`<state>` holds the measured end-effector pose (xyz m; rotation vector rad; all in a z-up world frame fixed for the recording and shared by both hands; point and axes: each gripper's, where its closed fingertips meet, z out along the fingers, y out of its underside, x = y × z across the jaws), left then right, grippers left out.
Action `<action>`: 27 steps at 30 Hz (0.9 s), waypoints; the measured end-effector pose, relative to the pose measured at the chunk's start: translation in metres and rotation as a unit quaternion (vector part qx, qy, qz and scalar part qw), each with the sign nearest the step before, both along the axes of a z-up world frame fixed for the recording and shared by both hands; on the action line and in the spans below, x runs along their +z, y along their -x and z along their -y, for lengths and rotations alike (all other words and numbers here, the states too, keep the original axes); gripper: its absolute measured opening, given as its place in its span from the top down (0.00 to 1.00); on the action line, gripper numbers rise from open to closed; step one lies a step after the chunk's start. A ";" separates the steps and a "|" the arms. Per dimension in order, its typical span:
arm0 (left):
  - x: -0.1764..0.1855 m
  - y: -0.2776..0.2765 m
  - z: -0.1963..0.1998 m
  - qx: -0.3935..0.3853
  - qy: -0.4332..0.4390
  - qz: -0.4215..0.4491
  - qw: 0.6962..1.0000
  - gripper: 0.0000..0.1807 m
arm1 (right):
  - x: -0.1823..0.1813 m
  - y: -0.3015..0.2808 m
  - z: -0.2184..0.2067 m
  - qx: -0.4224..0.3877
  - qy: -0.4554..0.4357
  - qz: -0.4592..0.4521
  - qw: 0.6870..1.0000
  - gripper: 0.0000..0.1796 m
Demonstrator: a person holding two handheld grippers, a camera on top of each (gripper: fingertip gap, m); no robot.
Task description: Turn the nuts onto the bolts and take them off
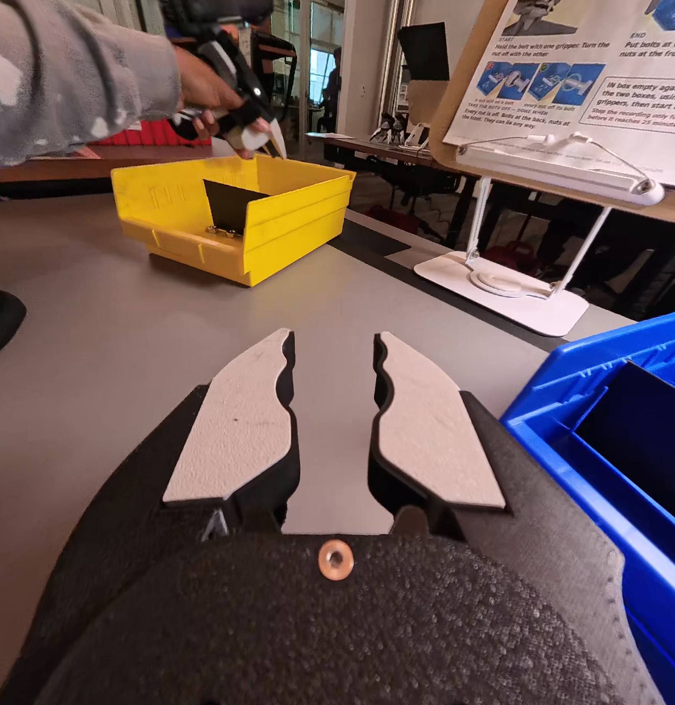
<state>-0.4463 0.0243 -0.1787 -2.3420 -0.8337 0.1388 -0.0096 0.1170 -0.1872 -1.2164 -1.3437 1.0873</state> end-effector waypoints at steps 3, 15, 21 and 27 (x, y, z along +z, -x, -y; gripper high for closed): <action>-0.042 0.011 0.000 0.040 0.069 0.038 0.996 0.82 | -0.001 -0.002 0.006 0.013 -0.011 0.002 1.000 0.79; -0.106 0.039 0.009 0.099 0.223 0.075 0.967 0.84 | 0.015 -0.009 0.000 0.034 0.028 -0.022 0.999 0.81; -0.115 0.043 0.009 0.102 0.241 0.088 0.961 0.90 | 0.011 -0.008 -0.001 0.037 0.040 -0.015 0.998 0.81; -0.115 0.040 0.007 0.041 0.262 0.056 0.963 0.92 | 0.010 -0.007 0.005 0.041 0.013 -0.012 0.999 0.82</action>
